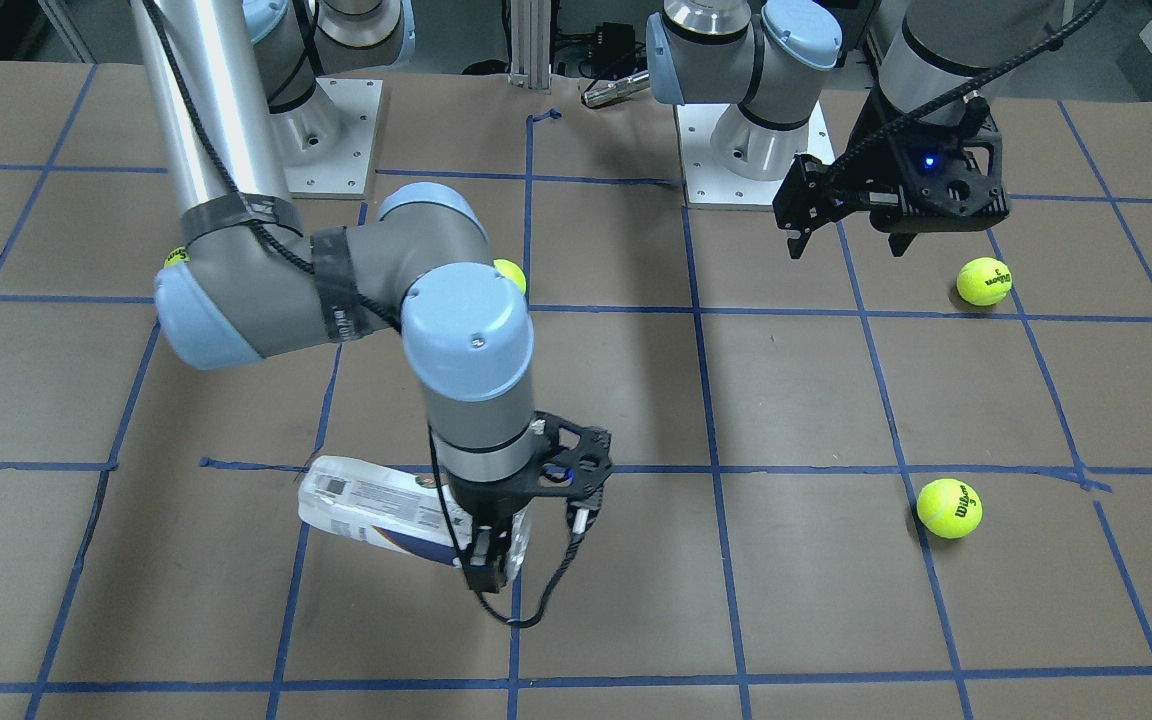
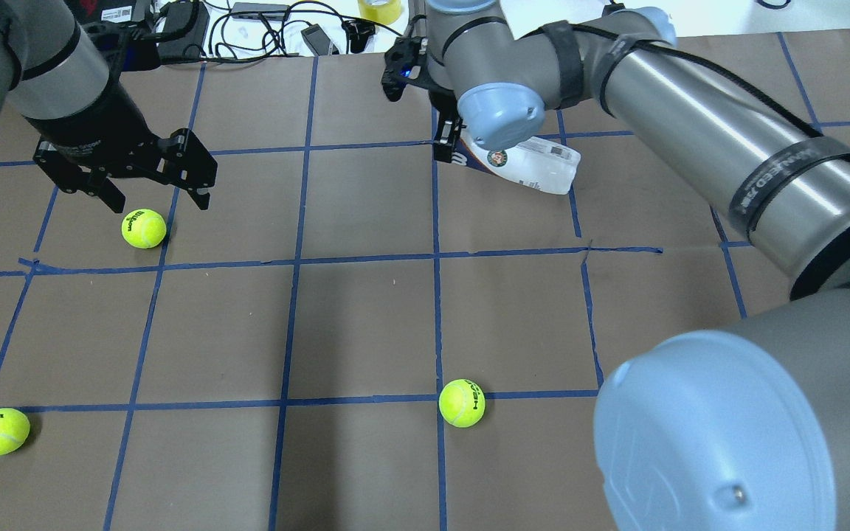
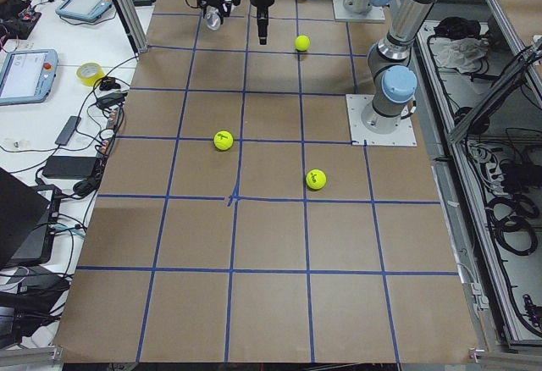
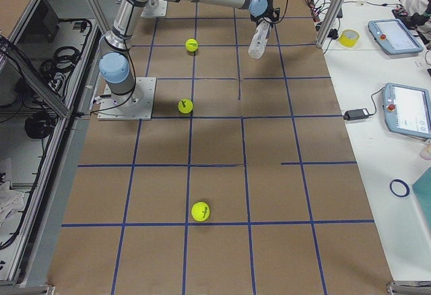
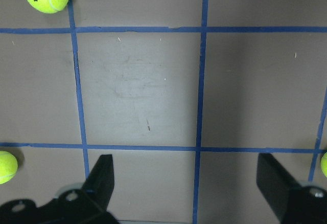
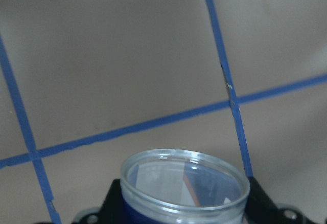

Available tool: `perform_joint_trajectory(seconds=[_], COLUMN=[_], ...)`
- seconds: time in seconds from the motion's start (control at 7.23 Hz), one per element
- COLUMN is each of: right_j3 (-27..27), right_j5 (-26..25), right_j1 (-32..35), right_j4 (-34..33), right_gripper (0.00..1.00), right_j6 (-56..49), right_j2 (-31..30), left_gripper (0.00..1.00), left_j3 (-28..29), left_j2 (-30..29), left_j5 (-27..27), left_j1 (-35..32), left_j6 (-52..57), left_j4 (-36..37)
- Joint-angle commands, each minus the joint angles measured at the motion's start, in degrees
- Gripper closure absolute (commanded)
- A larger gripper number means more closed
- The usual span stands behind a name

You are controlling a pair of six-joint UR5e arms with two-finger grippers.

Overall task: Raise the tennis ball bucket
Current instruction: 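Carry the can with the right gripper toward the table center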

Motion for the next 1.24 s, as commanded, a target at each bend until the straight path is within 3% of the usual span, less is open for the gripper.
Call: perform_joint_trajectory(seconds=[0.0,0.14,0.28,0.41,0.55,0.97,1.11], right_j3=[4.17,6.47,8.32,8.42,8.51,5.88,4.83], right_j5=[6.84,7.33,7.94,7.86,6.64,7.68,7.68], right_j1=[5.08,5.44,5.53,5.44,5.09,1.42,-1.12], right_j4=[-1.92,-7.49,-9.03,-8.96,-8.43,-8.26,-5.29], right_gripper=[0.98,0.98,0.78,0.34,0.00,0.00,0.00], right_j6=[-5.99,-6.25,-5.39,-5.12,-4.07,7.48,10.67], right_j2=[0.43,0.44,0.44,0.44,0.26,-3.94,-5.79], left_gripper=[0.00,0.00,0.00,0.00,0.00,0.00,0.00], left_j3=[0.17,0.34,0.61,1.05,1.66,1.66,1.66], left_j2=[-0.08,-0.08,-0.08,0.01,0.01,0.01,0.01], left_j5=[0.02,0.02,-0.07,0.11,0.11,0.20,0.20], left_j1=[0.67,1.72,2.69,3.48,4.53,4.89,4.81], left_j6=[0.01,0.01,0.19,2.45,3.78,3.79,3.79], left_j4=[0.82,0.83,0.83,0.74,0.65,0.39,0.30])
